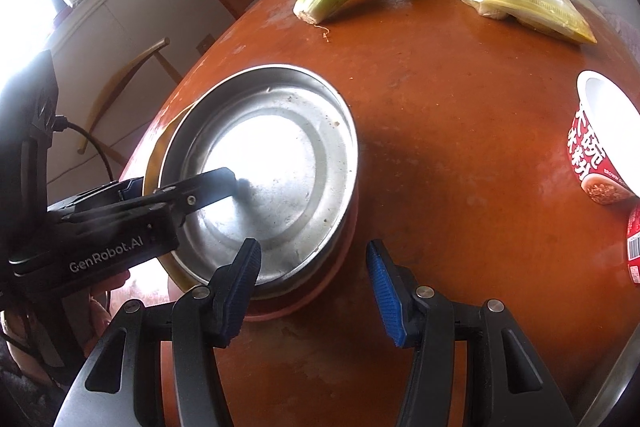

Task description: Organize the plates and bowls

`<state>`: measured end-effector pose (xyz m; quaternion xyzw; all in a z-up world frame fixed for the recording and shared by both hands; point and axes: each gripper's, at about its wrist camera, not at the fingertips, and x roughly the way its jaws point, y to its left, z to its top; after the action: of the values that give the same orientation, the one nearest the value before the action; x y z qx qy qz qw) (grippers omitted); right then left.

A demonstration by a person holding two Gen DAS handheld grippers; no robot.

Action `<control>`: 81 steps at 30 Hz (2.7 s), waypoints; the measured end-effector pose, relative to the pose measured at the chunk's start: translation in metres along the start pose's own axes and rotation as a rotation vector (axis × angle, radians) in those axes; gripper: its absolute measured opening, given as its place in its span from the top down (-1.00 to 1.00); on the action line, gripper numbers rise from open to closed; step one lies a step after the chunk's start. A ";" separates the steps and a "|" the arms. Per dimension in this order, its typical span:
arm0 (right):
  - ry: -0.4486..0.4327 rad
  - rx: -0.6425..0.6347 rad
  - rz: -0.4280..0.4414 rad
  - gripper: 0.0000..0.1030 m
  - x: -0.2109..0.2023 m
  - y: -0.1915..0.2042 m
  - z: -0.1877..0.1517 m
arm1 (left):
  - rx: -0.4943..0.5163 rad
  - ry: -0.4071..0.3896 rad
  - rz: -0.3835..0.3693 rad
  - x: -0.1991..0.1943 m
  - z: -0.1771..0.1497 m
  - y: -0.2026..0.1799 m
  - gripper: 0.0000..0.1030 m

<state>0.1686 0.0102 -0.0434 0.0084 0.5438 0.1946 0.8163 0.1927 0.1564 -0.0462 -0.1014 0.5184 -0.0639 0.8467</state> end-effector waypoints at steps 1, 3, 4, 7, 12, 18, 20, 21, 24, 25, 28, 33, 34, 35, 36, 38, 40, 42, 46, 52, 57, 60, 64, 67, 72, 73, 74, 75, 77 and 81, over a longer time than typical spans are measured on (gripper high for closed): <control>0.001 -0.002 0.000 -0.09 0.000 0.000 -0.001 | 0.002 0.000 -0.002 0.000 0.000 -0.001 -0.14; 0.000 -0.004 0.002 -0.09 -0.001 0.000 -0.002 | 0.007 0.002 -0.006 0.002 0.001 -0.004 -0.14; 0.000 -0.005 0.004 -0.09 -0.001 -0.001 -0.003 | 0.012 0.002 -0.006 0.002 0.001 -0.005 -0.14; -0.004 -0.010 -0.012 -0.09 -0.005 -0.003 -0.005 | 0.026 0.003 -0.009 0.005 0.002 -0.012 -0.14; -0.009 0.015 -0.034 -0.09 -0.009 -0.013 -0.008 | 0.045 0.008 -0.016 0.009 0.005 -0.024 -0.14; -0.017 0.048 -0.069 -0.09 -0.016 -0.025 -0.011 | 0.071 0.009 -0.025 0.014 0.006 -0.041 -0.14; -0.020 0.053 -0.075 -0.09 -0.019 -0.028 -0.014 | 0.078 0.010 -0.027 0.016 0.006 -0.047 -0.14; -0.022 0.057 -0.078 -0.09 -0.020 -0.030 -0.015 | 0.083 0.010 -0.028 0.016 0.006 -0.050 -0.15; -0.025 0.065 -0.084 -0.09 -0.024 -0.036 -0.017 | 0.091 0.012 -0.031 0.018 0.006 -0.057 -0.15; -0.026 0.068 -0.086 -0.09 -0.026 -0.038 -0.018 | 0.093 0.012 -0.031 0.019 0.006 -0.059 -0.15; -0.026 0.072 -0.086 -0.09 -0.028 -0.043 -0.020 | 0.102 0.014 -0.033 0.020 0.005 -0.065 -0.16; -0.032 0.083 -0.094 -0.09 -0.033 -0.050 -0.024 | 0.118 0.014 -0.032 0.021 0.003 -0.073 -0.17; -0.032 0.084 -0.095 -0.09 -0.034 -0.051 -0.024 | 0.120 0.014 -0.030 0.021 0.002 -0.075 -0.18; -0.033 0.084 -0.095 -0.09 -0.034 -0.051 -0.025 | 0.122 0.014 -0.028 0.021 0.002 -0.076 -0.18; -0.033 0.084 -0.095 -0.09 -0.035 -0.052 -0.025 | 0.122 0.015 -0.028 0.022 0.002 -0.077 -0.18; -0.034 0.085 -0.092 -0.09 -0.035 -0.052 -0.025 | 0.125 0.015 -0.025 0.022 0.002 -0.078 -0.18; -0.035 0.084 -0.090 -0.09 -0.037 -0.053 -0.027 | 0.129 0.014 -0.022 0.021 0.001 -0.079 -0.19; -0.036 0.083 -0.091 -0.09 -0.037 -0.053 -0.028 | 0.133 0.013 -0.016 0.021 0.001 -0.080 -0.19; -0.037 0.077 -0.095 -0.09 -0.036 -0.051 -0.026 | 0.141 0.009 -0.009 0.020 0.000 -0.081 -0.19; -0.037 0.072 -0.103 -0.10 -0.034 -0.050 -0.023 | 0.163 -0.004 0.011 0.019 -0.002 -0.084 -0.22; -0.038 0.063 -0.111 -0.10 -0.032 -0.049 -0.021 | 0.175 -0.017 0.031 0.018 -0.003 -0.084 -0.22; -0.039 0.064 -0.115 -0.10 -0.032 -0.049 -0.021 | 0.169 -0.029 0.053 0.015 -0.003 -0.080 -0.22; -0.046 0.071 -0.132 -0.10 -0.033 -0.050 -0.020 | 0.144 -0.040 0.050 0.010 -0.002 -0.071 -0.22; -0.064 0.074 -0.141 -0.10 -0.036 -0.050 -0.019 | 0.136 -0.056 0.039 0.002 -0.002 -0.067 -0.22; -0.112 0.057 -0.172 -0.10 -0.048 -0.047 -0.018 | 0.137 -0.083 0.038 -0.011 -0.004 -0.066 -0.22; -0.120 0.056 -0.177 -0.10 -0.050 -0.046 -0.018 | 0.138 -0.088 0.040 -0.013 -0.004 -0.067 -0.22; -0.126 0.056 -0.176 -0.10 -0.051 -0.046 -0.018 | 0.139 -0.096 0.040 -0.016 -0.005 -0.068 -0.22; -0.135 0.056 -0.179 -0.10 -0.054 -0.045 -0.018 | 0.138 -0.102 0.039 -0.020 -0.006 -0.068 -0.22; -0.152 0.050 -0.177 -0.10 -0.060 -0.043 -0.019 | 0.140 -0.110 0.039 -0.025 -0.007 -0.070 -0.22; -0.204 0.037 -0.197 -0.10 -0.076 -0.040 -0.022 | 0.148 -0.130 0.041 -0.035 -0.012 -0.077 -0.22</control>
<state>0.1359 -0.0558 0.0054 -0.0102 0.4596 0.1017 0.8822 0.1660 0.0879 -0.0029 -0.0320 0.4584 -0.0778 0.8848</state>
